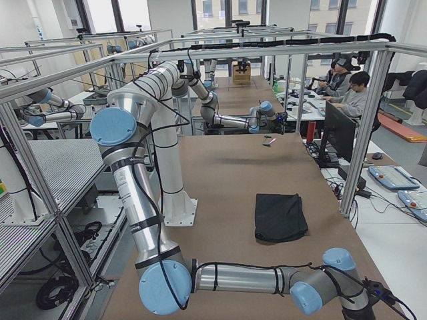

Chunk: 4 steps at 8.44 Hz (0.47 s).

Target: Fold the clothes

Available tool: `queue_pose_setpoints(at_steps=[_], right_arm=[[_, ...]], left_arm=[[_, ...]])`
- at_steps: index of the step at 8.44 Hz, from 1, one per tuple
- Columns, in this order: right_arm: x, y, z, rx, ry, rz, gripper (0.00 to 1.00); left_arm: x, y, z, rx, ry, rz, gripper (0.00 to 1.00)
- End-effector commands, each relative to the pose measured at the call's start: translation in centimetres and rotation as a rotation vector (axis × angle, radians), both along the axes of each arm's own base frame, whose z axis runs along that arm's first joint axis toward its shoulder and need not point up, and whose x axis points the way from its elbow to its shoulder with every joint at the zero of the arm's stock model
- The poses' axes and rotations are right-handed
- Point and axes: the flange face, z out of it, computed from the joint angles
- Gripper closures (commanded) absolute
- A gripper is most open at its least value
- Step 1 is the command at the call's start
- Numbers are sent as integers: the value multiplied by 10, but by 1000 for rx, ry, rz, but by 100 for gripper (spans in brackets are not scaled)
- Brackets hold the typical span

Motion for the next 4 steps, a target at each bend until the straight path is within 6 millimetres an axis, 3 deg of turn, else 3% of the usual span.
queue_pose_setpoints(at_steps=[1,2,4], right_arm=[[109,42,30,66,80,8,6],[115,56,36,64,83,12,6],[117,62,30,84,82,22,6]], left_arm=[[-86,66,57,28,-57,6,0],[-101,78,62,23,-60,-18,0],[-105,95,72,5,-96,-59,0]])
